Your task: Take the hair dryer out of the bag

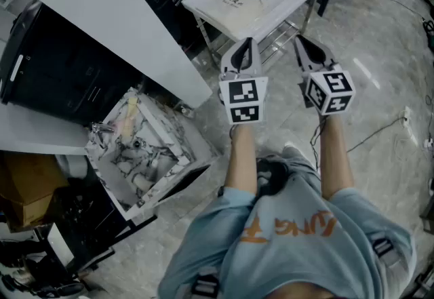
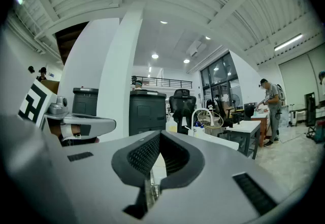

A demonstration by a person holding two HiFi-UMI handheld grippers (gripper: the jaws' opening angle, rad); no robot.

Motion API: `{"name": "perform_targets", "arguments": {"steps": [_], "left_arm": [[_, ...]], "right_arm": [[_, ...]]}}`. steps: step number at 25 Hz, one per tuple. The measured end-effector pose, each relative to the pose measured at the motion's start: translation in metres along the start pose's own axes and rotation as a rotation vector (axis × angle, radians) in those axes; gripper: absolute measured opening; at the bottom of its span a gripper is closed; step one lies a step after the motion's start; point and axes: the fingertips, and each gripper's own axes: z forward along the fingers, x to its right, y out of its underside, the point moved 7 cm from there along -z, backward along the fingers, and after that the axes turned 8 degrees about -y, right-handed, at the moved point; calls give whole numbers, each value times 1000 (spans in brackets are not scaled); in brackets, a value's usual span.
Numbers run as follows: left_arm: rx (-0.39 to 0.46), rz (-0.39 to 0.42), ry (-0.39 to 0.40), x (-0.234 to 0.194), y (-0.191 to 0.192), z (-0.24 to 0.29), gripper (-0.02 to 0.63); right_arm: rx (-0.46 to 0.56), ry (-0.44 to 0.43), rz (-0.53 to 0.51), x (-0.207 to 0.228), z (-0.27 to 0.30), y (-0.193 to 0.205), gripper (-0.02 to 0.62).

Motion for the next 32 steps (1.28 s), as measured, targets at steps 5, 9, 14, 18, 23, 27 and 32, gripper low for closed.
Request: {"name": "perform_targets", "arguments": {"steps": [5,9,14,18,23,27,32], "left_arm": [[-3,-1,-7,16,-1,17,2],[-6,-8,-24,28,-4,34,3],[-15,-30,-58,47,-6,60,3],[-24,-54,-95,63,-5,77,3],[-32,-57,-136,78,-10,92,3],[-50,-33,-120,99,-4,107,3],[-64,-6,-112,108,3,128,3]], "right_arm": [[54,-45,50,22,-2,-3,-2],[48,-32,52,51,-3,-6,-2],[63,-29,53,102,-5,-22,0],[63,-47,54,134,-6,-30,0],[55,-84,54,158,-8,-29,0],[77,-78,89,185,-14,-25,0],[89,-74,109,207,-5,-16,0]]}}
